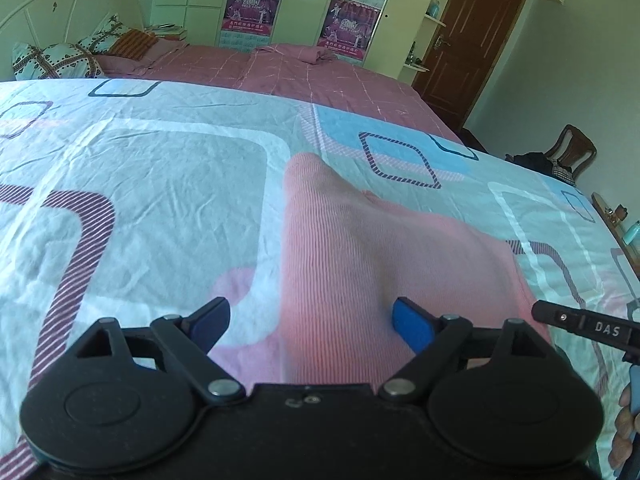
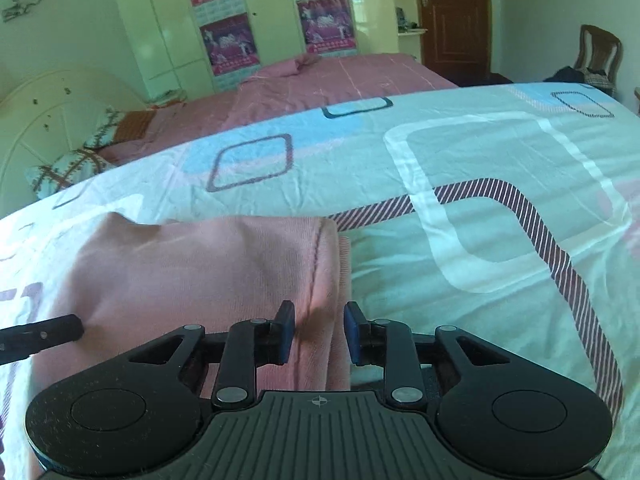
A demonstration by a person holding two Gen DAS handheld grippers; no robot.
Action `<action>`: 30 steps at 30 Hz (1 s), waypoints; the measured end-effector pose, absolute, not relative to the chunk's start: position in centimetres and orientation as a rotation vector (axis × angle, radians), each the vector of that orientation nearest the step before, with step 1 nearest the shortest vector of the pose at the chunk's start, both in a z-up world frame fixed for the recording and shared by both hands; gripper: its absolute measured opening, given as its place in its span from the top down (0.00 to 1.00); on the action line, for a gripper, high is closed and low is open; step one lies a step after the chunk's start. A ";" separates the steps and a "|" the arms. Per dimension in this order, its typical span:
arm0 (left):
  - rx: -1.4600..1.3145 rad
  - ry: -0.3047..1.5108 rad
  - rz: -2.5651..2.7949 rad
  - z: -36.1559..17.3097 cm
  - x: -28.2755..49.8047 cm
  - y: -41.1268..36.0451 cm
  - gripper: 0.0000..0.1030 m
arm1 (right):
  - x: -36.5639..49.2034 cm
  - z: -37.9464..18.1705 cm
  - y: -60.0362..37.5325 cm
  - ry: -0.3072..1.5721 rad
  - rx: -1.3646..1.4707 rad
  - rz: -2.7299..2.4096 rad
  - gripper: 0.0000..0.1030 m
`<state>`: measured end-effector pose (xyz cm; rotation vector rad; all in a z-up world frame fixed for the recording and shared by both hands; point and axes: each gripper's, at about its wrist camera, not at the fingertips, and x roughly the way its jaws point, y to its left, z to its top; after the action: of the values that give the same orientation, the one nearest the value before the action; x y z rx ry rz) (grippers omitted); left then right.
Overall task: Fold small clothes
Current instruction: 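Release and regrasp the folded edge with the right gripper, aligning it, then lift the folded edge with the right gripper and fold it over the bundle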
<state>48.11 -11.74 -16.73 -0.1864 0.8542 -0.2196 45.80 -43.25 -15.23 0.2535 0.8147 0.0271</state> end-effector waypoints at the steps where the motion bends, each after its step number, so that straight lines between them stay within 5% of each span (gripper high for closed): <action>1: -0.190 0.856 -0.226 -16.7 47.4 -11.5 0.15 | 45.0 -14.9 -43.3 0.807 0.252 0.041 0.74; 15: -0.263 0.934 -0.327 -19.5 42.3 -11.0 0.27 | 35.4 -15.4 -43.0 0.853 0.287 0.107 0.74; 18: -0.266 0.932 -0.352 -19.6 42.2 -11.3 0.40 | 34.7 -16.0 -41.9 0.887 0.237 0.136 0.75; 19: -0.270 0.934 -0.356 -19.6 42.1 -11.4 0.43 | 34.6 -16.5 -41.6 0.900 0.205 0.123 0.78; 20: -0.277 0.933 -0.357 -19.6 42.0 -11.4 0.46 | 34.5 -16.8 -41.7 0.902 0.198 0.115 0.91; 24: -0.288 0.936 -0.361 -19.7 41.7 -11.8 0.48 | 33.7 -16.6 -43.2 0.872 0.199 0.047 0.97; 27: -0.280 0.946 -0.368 -19.7 41.9 -11.9 0.39 | 34.2 -17.0 -43.5 0.924 0.200 0.107 0.96; 30: -0.282 0.948 -0.334 -18.9 42.3 -11.7 0.14 | 34.4 -16.0 -43.4 0.920 0.172 0.147 0.94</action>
<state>42.27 -11.69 -18.86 -0.2821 0.9483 -0.3339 34.36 -43.35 -16.02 0.1717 0.9201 0.1467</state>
